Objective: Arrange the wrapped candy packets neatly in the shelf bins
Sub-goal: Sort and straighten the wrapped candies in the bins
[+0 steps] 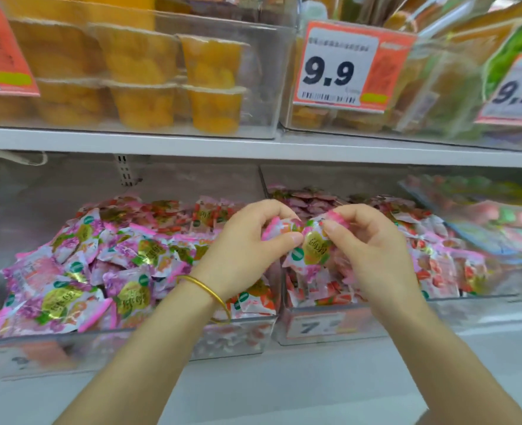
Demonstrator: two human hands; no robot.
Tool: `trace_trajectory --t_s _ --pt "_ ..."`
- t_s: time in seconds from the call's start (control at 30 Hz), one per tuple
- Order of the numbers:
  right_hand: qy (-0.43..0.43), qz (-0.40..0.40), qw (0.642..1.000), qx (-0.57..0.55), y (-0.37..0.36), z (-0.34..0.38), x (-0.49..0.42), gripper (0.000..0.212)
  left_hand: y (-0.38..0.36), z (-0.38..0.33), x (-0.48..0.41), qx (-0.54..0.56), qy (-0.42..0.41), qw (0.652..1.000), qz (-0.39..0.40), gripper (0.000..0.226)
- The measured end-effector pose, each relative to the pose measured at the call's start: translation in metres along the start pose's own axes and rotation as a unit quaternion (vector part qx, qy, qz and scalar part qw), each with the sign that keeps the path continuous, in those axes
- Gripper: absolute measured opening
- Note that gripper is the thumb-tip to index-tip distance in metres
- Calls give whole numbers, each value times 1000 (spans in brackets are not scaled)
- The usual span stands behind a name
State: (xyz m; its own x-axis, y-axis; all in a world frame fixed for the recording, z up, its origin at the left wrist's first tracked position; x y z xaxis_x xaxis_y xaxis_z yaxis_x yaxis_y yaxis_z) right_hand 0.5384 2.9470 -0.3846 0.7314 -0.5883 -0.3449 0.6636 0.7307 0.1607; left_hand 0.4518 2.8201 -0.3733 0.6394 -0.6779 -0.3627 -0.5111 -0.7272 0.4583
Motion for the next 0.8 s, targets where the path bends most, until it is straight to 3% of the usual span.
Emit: trace_trajectory --t_s 0.17,0.27,0.4,0.5,0.57,0.7,0.8 --pt "5 2 1000 8 10 -10 -10 16 -9 -2 -18 -39 -12 998 -43 22" --pt "5 22 999 26 9 -16 -15 14 -14 4 -25 34 23 997 -64 23" --pt "37 2 995 95 14 -15 -17 12 -30 -4 -29 85 22 996 22 35" --pt "38 -25 994 100 21 -17 -18 8 -39 -4 -29 -15 4 997 73 56" --pt "35 -25 995 86 24 -15 -20 6 -37 -2 -29 -46 -3 998 48 61" --pt "14 52 997 60 12 -12 -27 24 -33 -3 -31 -31 -14 999 -5 66" --pt "32 -18 991 125 20 -6 -34 9 -25 1 -31 -49 -17 997 -51 61"
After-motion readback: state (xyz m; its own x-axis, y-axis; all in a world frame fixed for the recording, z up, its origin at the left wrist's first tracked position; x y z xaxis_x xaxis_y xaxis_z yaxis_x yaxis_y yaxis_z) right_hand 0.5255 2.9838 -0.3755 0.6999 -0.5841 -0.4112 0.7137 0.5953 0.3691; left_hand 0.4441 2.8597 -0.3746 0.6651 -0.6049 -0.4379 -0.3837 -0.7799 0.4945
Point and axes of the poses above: each hand's wrist, its own x-axis away from the middle knuckle, its own y-axis out of the back of the hand, z = x × y, the point moved 8 cm from there along -x, towards the middle knuckle, and after that the axes turned 1 degree about -y, right-handed, at the moved point
